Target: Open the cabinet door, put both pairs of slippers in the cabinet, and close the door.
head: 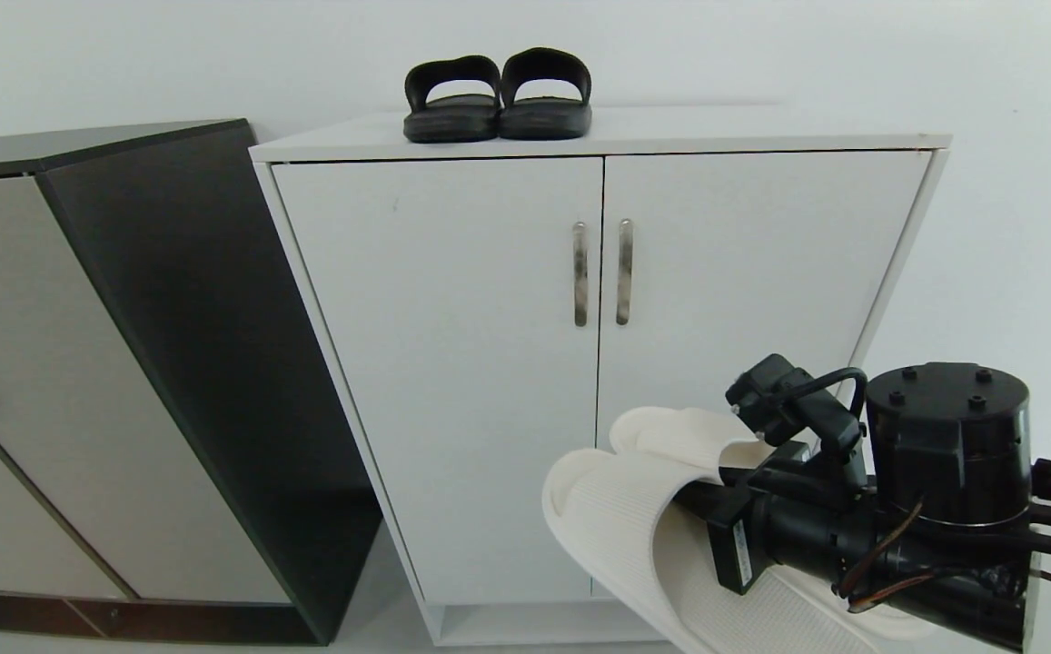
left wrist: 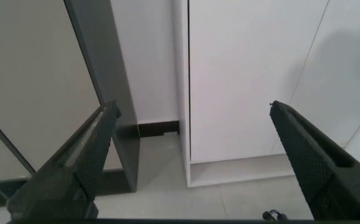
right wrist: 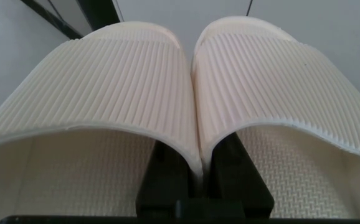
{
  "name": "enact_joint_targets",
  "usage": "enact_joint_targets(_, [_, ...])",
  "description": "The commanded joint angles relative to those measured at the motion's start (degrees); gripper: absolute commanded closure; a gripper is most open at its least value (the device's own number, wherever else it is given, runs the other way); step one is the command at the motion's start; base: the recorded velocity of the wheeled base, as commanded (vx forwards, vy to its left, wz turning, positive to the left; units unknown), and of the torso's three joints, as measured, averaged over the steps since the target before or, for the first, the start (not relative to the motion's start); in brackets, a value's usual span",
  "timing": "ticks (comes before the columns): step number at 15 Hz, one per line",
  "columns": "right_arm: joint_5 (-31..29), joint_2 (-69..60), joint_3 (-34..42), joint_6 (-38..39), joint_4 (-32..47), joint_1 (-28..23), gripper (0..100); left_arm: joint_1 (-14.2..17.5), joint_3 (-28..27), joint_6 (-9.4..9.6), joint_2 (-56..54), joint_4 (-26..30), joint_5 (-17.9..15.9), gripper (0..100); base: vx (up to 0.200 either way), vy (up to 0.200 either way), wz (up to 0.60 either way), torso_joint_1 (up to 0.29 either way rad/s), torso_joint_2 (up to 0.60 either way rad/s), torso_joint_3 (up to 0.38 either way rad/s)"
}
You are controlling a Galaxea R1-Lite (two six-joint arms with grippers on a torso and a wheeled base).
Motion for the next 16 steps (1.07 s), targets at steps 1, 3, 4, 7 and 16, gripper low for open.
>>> enact_joint_targets(1, [0.0,0.4,0.3,0.0,-0.1,0.0,100,-0.4,-5.6,-0.17,2.8,-1.1,-1.8,0,0.000,0.000,0.00,0.000,0.00,0.000])
enact_joint_targets(3, [0.0,0.4,0.6,0.0,-0.8,0.0,100,-0.8,-14.9,-3.24,13.2,-1.7,-5.3,0,0.000,0.000,0.00,0.000,0.00,0.000])
enact_joint_targets(4, [-0.1,0.5,1.0,0.0,-1.3,0.0,100,-1.3,-16.6,-3.15,18.1,-2.7,-7.8,0,0.000,0.000,0.00,0.000,0.00,0.000])
enact_joint_targets(7, [-0.1,1.1,1.3,0.0,-1.8,0.0,100,-1.8,-19.1,-2.89,29.5,-12.0,-17.7,0,0.000,0.000,0.00,0.000,0.00,0.000])
enact_joint_targets(16, [-0.2,3.0,2.6,-0.3,-3.8,0.0,100,-20.4,-34.0,-3.33,60.7,-21.1,-21.0,0,0.000,0.000,0.00,0.000,0.00,0.000])
